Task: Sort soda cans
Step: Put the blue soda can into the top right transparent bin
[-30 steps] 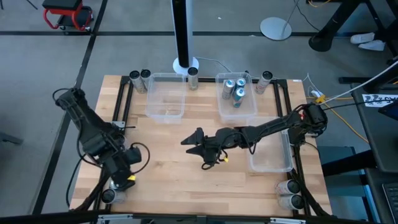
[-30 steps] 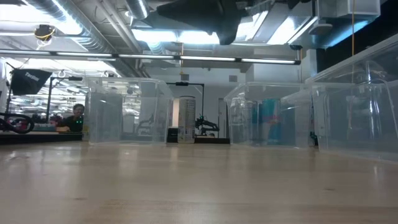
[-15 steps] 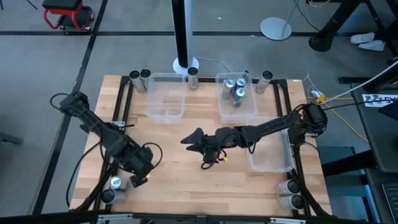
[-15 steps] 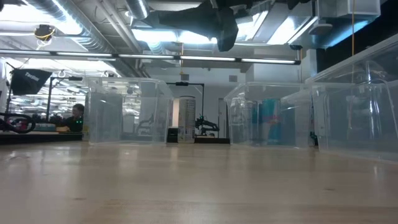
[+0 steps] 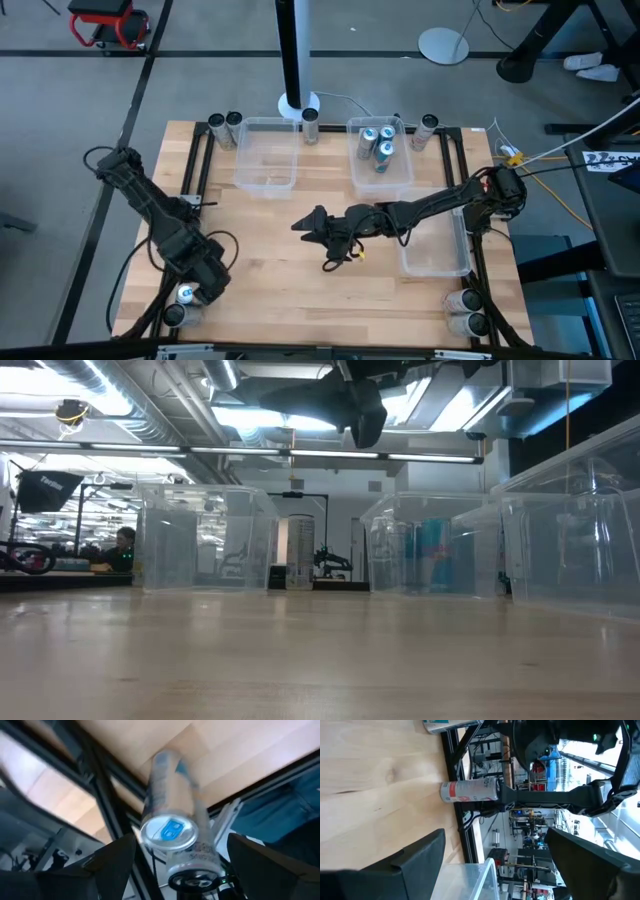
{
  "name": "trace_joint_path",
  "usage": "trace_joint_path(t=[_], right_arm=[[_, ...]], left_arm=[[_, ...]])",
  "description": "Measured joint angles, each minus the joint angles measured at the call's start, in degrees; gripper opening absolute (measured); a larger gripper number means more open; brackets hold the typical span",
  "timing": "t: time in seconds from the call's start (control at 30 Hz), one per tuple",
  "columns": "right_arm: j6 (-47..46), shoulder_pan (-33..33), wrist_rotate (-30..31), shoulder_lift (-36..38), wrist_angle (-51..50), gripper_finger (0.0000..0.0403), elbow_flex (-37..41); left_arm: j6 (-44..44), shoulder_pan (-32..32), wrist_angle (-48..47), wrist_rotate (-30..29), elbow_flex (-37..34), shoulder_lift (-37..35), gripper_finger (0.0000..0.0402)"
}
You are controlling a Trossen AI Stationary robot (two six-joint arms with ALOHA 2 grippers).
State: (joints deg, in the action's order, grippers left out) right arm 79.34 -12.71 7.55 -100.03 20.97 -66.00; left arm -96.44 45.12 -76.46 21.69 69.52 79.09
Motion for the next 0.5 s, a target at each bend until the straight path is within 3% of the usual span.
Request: trace_joint_path(t=[0.17,0.5], right_arm=[[-0.9,0.0,0.0,0.0,0.0,0.0347,0.0],[-1.1,0.0,0.0,0.0,0.0,0.0347,0.0]], left_arm=[[-4.9,3.6,2.5,-0.1,-2.4,0.0,0.0304],[-6.7,6.7,8.8,-1.9,-6.8,0.0,0.0304]])
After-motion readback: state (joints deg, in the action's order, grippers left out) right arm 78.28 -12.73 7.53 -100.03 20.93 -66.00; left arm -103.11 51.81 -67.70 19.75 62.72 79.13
